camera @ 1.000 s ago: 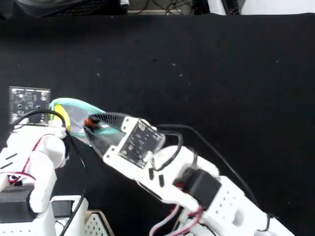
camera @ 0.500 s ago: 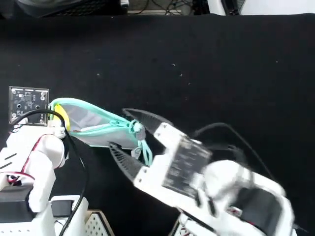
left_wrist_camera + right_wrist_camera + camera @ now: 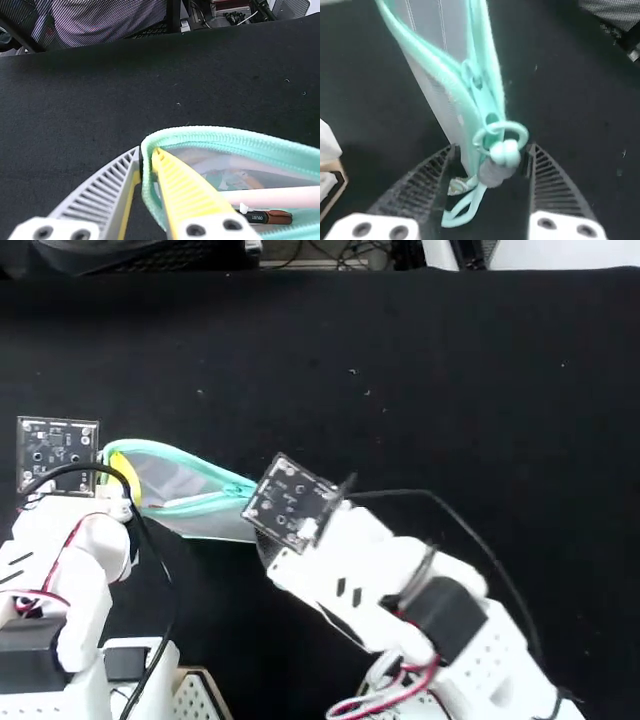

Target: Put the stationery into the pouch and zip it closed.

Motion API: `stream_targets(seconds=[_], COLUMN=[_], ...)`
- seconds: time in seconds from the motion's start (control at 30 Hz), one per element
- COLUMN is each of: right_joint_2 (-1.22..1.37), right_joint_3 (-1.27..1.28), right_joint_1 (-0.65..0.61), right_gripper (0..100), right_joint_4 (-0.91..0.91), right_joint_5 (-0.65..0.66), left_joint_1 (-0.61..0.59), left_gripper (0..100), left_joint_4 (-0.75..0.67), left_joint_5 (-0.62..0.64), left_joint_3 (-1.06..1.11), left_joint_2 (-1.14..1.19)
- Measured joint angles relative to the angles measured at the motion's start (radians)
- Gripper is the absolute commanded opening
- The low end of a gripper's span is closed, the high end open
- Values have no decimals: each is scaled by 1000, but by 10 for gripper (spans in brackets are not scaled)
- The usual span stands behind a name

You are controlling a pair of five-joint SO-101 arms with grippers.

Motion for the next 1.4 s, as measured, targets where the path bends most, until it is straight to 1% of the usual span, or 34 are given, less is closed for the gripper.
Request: stream_targets(seconds=[0.17, 0.23, 0.3, 0.37, 0.43, 0.6, 0.77, 0.87, 1.0, 1.07, 1.17, 1.4], right_joint_2=[0, 0, 0, -3, -35, -213, -374, -394, -400, -400, -400, -400], right_joint_3=[86, 91, 91, 91, 91, 94, 117, 158, 216, 224, 224, 224], right_joint_1=[-2, 0, 3, 18, 44, 101, 107, 107, 107, 103, 87, 86], right_gripper=[215, 193, 115, 14, 31, 19, 46, 45, 47, 51, 86, 93], right_joint_4=[-152, -184, -196, -198, -198, -184, -114, -109, -147, -161, -166, -166], right_joint_5=[2, 2, 2, 2, 2, 3, 3, 3, 3, 3, 3, 3], left_joint_1=[0, -2, -5, -5, -5, -5, -3, -3, -3, -3, -3, -3], left_gripper=[46, 46, 46, 46, 47, 47, 47, 47, 47, 47, 47, 47], left_joint_4=[0, 0, 0, 0, 0, 0, 0, 0, 0, 0, 0, 0], left_joint_5=[0, 0, 0, 0, 0, 0, 0, 0, 0, 0, 0, 0], left_joint_3=[0, 0, 0, 0, 0, 0, 0, 0, 0, 0, 0, 0], left_joint_2=[0, 0, 0, 0, 0, 0, 0, 0, 0, 0, 0, 0])
